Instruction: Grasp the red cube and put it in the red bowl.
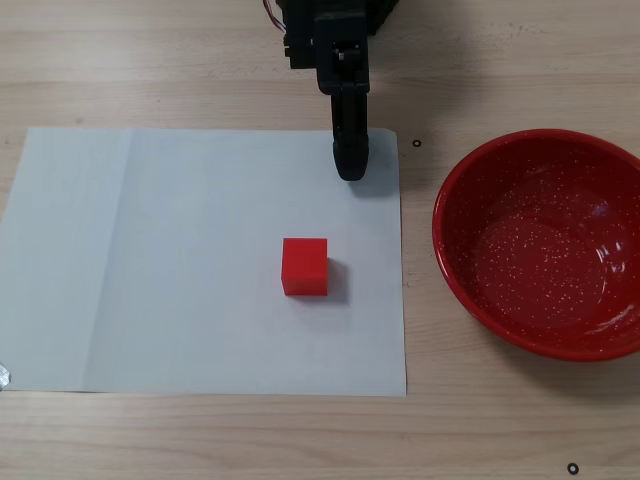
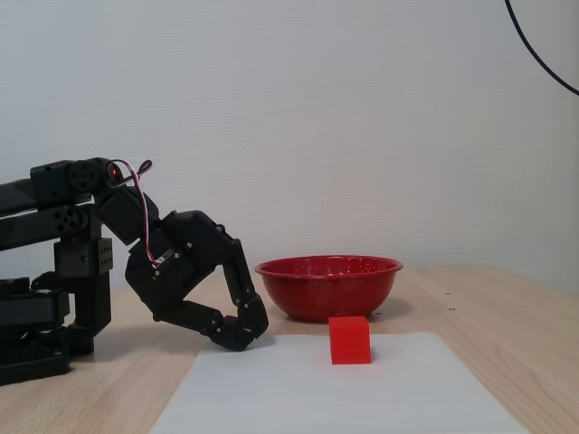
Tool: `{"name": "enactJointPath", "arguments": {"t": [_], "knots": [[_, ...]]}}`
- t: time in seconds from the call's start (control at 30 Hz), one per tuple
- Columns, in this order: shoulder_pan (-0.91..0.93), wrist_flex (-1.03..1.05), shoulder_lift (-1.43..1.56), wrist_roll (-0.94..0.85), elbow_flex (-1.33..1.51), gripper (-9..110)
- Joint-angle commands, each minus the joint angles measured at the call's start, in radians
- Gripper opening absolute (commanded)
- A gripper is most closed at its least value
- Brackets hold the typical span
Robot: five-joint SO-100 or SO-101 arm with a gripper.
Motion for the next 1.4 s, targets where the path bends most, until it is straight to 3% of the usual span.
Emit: {"name": "enactJointPath", "arguments": {"t": [0.0, 0.7, 1.37], "knots": [[0.04, 0.011, -0.009, 0.067, 0.005, 0], [0.037, 0.032, -0.037, 0.064, -0.028, 0], [-0.023, 0.126, -0.408, 0.129, -0.491, 0]]}}
